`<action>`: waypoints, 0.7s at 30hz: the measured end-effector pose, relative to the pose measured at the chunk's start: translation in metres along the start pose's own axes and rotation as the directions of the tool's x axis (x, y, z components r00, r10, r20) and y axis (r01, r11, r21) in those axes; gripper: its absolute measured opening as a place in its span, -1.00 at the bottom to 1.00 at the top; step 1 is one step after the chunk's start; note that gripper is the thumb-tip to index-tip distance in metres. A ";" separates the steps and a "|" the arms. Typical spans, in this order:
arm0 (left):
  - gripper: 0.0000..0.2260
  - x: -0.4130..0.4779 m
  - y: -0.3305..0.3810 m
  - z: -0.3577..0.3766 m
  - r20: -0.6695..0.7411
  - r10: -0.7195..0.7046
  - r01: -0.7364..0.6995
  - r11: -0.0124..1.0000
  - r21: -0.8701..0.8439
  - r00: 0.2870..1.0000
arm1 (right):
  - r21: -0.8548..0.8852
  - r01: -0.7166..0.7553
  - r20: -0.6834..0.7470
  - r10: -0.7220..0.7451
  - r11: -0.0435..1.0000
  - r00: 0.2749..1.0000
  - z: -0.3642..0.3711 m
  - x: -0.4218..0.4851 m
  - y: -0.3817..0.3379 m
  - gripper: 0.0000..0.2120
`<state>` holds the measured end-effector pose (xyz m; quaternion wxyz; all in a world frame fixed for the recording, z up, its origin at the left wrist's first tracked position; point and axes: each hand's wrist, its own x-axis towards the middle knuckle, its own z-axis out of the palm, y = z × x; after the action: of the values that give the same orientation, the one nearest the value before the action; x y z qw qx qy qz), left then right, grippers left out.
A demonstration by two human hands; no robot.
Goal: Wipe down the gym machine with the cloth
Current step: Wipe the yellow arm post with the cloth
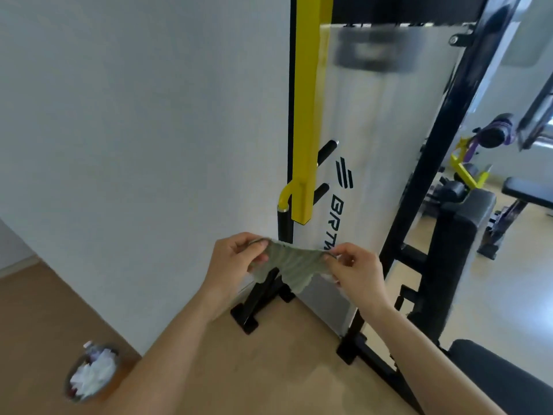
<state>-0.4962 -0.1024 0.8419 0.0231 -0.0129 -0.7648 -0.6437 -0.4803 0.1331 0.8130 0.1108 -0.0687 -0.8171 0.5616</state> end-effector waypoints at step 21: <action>-0.82 0.251 -0.040 0.022 0.371 -0.008 0.067 0.987 -0.147 0.929 | 0.281 0.015 -0.246 0.057 0.959 0.967 0.127 0.160 -0.013 -0.66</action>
<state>-0.7489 -0.0898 0.8115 -0.1346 -0.1207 -0.7025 -0.6884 -0.6673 0.0517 0.7982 0.2163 -0.1318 -0.7075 0.6597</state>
